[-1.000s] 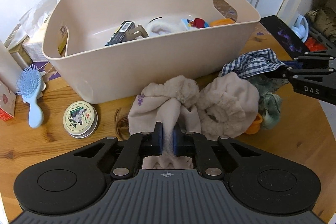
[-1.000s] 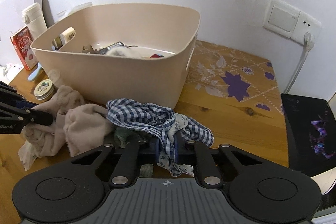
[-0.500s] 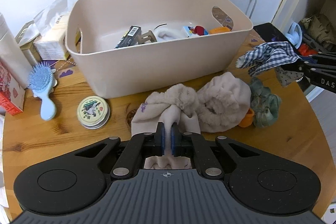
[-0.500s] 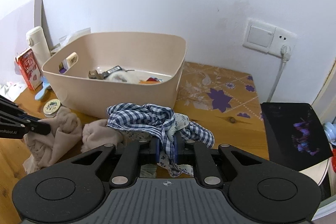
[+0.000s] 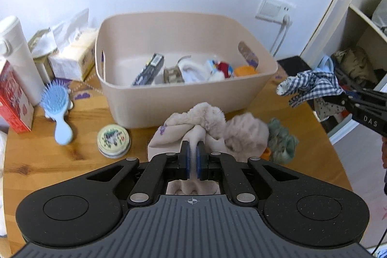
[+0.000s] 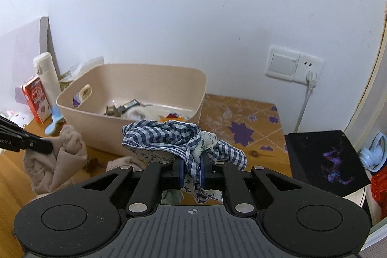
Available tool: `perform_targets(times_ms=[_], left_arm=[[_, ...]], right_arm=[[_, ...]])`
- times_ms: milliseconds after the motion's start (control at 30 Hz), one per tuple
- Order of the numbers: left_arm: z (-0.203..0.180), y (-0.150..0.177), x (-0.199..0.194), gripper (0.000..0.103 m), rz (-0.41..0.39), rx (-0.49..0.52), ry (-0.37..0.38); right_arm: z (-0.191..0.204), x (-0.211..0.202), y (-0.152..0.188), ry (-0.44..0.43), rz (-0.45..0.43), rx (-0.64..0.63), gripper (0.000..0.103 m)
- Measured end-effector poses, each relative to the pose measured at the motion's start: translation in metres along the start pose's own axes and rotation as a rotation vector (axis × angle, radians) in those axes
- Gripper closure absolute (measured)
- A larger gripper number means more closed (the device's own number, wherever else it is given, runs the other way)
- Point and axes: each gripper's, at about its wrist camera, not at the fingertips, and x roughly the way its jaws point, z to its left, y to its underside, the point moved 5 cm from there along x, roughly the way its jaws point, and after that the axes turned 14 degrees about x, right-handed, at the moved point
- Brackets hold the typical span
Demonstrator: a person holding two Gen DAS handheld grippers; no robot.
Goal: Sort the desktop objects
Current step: 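Carry both cloths into the basket and open both grippers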
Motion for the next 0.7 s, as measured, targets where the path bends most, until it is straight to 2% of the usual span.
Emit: perform_targets(times_ms=[367,700], left_arm=[[0.014,-0.021,-0.032,0.099,-0.073,-0.019,-0.031],[0.030,-0.053,-0.041,0.099,-0.142,-0.025,-0.083]], right_arm=[[0.011,-0.026,-0.027,-0.016,-0.093,-0.017,0.091],[0.026,-0.022,-0.054,-0.040,-0.144,-0.043,0.091]])
